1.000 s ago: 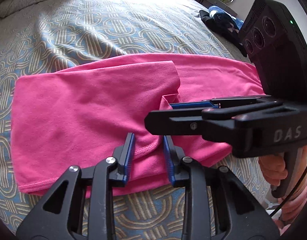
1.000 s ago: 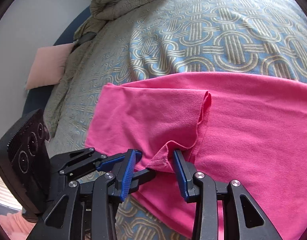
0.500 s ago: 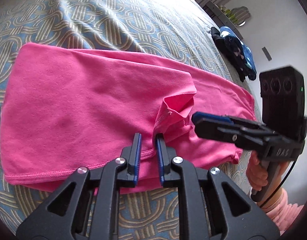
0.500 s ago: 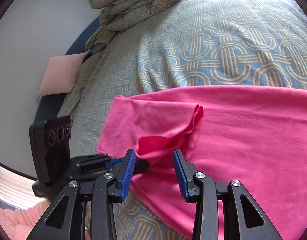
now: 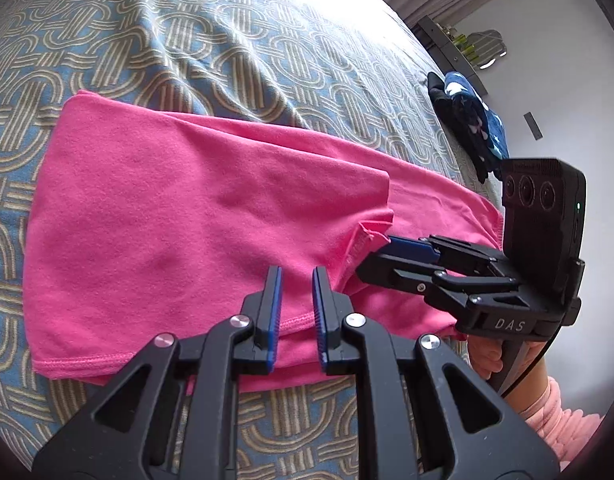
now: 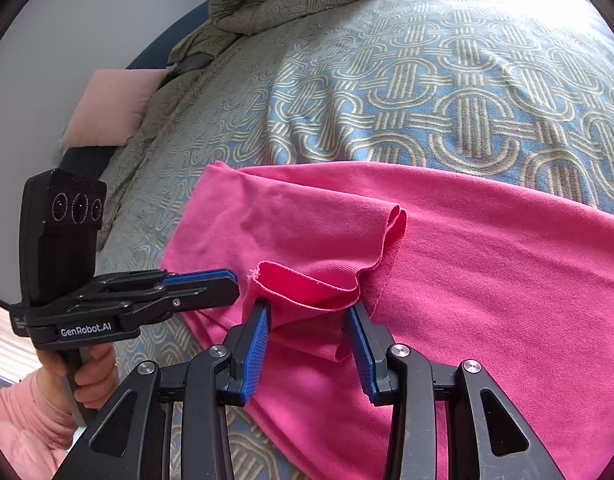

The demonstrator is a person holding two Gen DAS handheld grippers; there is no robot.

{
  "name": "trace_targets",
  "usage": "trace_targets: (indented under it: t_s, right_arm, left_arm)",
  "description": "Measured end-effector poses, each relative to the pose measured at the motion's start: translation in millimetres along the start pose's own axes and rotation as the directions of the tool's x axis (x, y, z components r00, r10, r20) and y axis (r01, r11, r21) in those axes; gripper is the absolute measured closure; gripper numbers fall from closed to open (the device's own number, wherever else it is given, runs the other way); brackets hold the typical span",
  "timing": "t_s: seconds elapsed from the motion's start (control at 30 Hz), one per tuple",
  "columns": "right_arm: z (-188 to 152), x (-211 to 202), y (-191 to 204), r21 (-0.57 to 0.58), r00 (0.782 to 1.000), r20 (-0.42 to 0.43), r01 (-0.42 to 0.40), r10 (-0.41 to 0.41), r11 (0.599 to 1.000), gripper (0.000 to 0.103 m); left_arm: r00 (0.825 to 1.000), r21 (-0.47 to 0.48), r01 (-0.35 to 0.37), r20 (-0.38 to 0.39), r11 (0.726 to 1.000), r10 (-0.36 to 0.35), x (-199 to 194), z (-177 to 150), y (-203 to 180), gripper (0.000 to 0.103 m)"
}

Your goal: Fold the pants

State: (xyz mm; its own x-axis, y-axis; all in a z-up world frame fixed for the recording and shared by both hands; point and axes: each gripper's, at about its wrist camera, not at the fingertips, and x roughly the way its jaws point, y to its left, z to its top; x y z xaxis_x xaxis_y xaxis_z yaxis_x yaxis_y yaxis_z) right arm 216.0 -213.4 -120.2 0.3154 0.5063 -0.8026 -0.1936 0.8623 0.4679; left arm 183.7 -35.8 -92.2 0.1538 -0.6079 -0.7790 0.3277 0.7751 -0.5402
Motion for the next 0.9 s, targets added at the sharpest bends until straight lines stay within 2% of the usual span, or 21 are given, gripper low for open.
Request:
trace_targets:
  t_s: [0.13,0.2,0.23,0.4,0.43,0.47,0.5,0.67,0.9]
  right_arm:
    - [5.2,-0.6,2.4,0.006,0.998,0.014,-0.056,0.056,0.998,0.063]
    - [8.1,0.3,3.3,0.013,0.998,0.017,-0.062,0.062,0.998,0.063]
    - [8.6,1.2,3.1,0.015,0.998,0.016,-0.06,0.06,0.998,0.063]
    - [10.0,5.8,3.4,0.028,0.998,0.007,-0.062,0.062,0.998,0.063]
    - [9.9,5.3,3.1,0.028,0.998,0.008,-0.064,0.064,0.998,0.063]
    - [10.0,4.5,3.4,0.026,0.998,0.009,-0.067,0.066,0.997,0.063]
    - [9.7,3.1,3.4,0.023,0.998,0.013,-0.067,0.067,0.997,0.063]
    - [7.5,-10.7,-2.7,0.013,0.996,0.041,-0.076,0.076,0.997,0.063]
    - [-1.8,-3.2,-9.7,-0.034,0.999,-0.018,-0.046,0.045,0.998,0.063]
  left_arm:
    - [1.0,0.089,0.007,-0.022,0.996,-0.005,4.1,-4.8,-17.9,0.085]
    - [0.999,0.129,-0.006,-0.044,0.992,0.012,10.0,-6.5,-25.4,0.072]
    - [0.999,0.143,-0.017,-0.046,0.99,0.023,11.1,-7.4,-27.1,0.07]
    - [0.999,0.176,-0.039,-0.025,0.984,0.044,19.2,1.2,-39.8,0.069]
    - [0.999,0.172,-0.043,-0.02,0.984,0.047,20.5,5.1,-39.8,0.071]
    - [0.999,0.168,-0.045,-0.012,0.985,0.048,21.4,9.3,-39.4,0.096]
    - [0.998,0.163,-0.056,-0.008,0.985,0.058,21.7,13.4,-38.3,0.1]
    - [0.997,0.1,-0.042,0.068,0.994,0.035,-1.7,22.4,-21.9,0.1]
    - [0.993,0.017,0.003,0.115,1.0,-0.005,-20.6,33.3,-1.9,0.1]
